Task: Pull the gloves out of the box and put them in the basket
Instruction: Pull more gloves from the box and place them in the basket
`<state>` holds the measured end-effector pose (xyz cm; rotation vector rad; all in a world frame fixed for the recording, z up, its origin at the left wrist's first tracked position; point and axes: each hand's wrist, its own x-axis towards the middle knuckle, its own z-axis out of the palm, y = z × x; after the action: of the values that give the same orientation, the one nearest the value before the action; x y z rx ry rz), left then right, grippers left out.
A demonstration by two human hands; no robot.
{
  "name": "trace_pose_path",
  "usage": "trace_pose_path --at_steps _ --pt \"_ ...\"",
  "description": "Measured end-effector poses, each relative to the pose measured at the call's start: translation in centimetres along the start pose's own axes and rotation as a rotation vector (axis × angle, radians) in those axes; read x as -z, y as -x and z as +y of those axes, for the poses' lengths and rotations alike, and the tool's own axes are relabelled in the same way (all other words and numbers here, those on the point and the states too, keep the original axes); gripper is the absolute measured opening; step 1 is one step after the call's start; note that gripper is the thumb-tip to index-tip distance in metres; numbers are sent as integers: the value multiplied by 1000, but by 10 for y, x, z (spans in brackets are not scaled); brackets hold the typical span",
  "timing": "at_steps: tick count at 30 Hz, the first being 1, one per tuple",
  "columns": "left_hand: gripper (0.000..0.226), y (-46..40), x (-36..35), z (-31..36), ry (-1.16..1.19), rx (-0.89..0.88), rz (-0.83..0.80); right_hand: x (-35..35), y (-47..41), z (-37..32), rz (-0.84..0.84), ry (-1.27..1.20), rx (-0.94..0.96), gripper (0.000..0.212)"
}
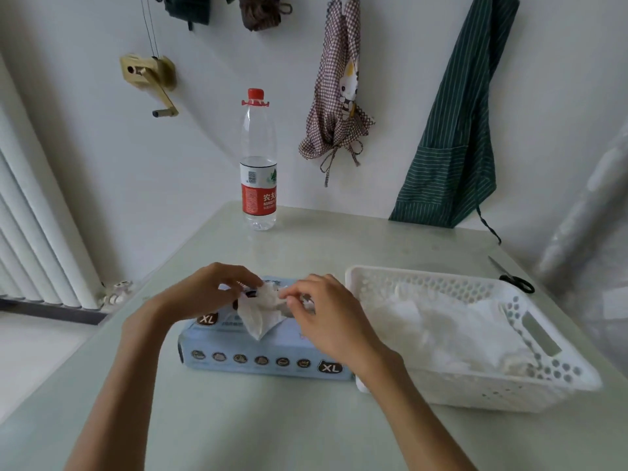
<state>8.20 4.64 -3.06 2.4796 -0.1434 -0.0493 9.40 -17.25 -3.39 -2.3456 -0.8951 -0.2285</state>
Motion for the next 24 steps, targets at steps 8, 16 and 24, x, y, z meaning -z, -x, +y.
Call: trace_pose_path --at_steps 8,16,24 --pt "26 -5 2 -11 134 -52 -17 -36 -11 -14 -51 29 -23 22" --pt "64 -8 -2 -2 133 -184 -89 20 -16 3 5 -393 -152 12" --pt "17 -20 -12 27 192 -304 194 34 -15 16 -277 -584 -284 42"
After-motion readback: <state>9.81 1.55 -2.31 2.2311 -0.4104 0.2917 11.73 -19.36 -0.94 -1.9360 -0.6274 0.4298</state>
